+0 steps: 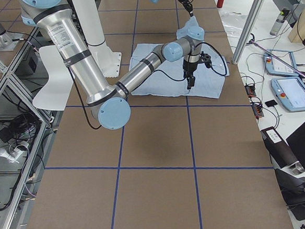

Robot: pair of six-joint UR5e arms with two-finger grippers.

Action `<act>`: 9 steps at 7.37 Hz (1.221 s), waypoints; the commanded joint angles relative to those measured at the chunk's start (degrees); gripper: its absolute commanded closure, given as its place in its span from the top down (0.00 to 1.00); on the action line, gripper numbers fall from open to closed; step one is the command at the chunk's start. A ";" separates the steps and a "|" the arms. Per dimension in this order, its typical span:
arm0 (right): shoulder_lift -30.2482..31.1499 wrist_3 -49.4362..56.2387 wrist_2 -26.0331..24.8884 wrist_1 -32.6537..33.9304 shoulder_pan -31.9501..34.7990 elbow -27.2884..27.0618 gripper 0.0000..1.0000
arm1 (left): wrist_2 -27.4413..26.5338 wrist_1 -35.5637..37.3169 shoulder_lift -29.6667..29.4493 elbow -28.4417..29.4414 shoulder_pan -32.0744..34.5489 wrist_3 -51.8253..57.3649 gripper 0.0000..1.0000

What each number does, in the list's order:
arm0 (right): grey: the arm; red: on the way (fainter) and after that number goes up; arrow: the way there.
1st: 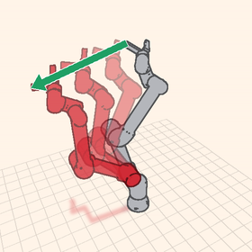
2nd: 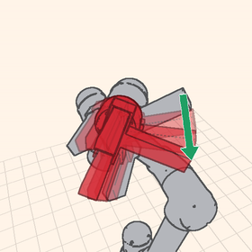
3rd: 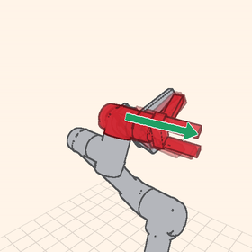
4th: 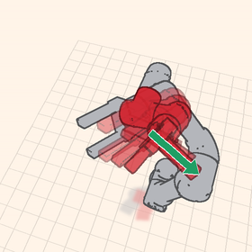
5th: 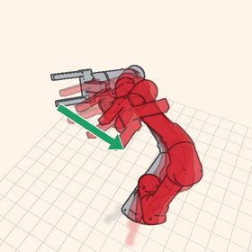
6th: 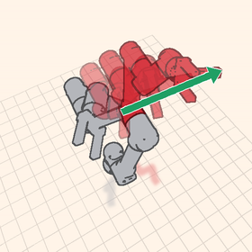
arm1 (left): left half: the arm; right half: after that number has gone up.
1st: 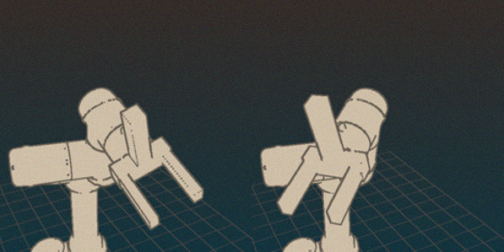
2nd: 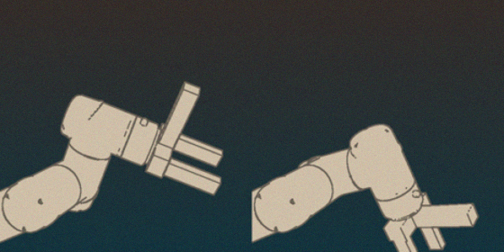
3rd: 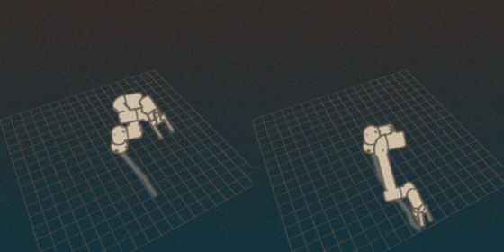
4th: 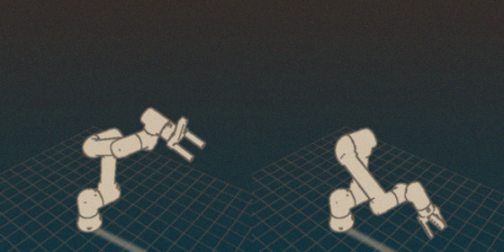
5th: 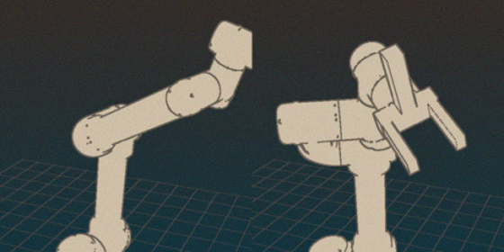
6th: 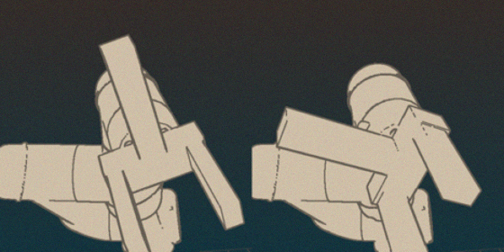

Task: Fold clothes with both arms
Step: 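Carry the cuff across the shirt toward the collar with the left gripper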

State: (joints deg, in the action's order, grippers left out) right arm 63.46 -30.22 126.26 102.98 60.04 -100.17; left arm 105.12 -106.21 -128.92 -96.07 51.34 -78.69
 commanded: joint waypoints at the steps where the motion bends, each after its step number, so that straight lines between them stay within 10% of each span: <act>1: 0.78 0.33 0.04 -0.06 0.52 0.06 1.00 | 1.23 -1.10 -11.22 9.63 -0.80 -5.21 0.00; 4: 1.75 0.33 0.39 -0.06 0.87 -0.03 1.00 | 0.62 -12.15 -18.28 22.04 -6.85 -12.87 0.00; 9: 2.72 0.42 0.39 -0.15 1.05 -0.03 1.00 | -0.17 -12.62 -20.32 21.81 -10.81 -17.98 0.00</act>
State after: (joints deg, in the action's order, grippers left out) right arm 65.98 -29.80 126.72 102.88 61.08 -100.19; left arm 105.15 -118.79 -149.06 -74.21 42.10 -95.25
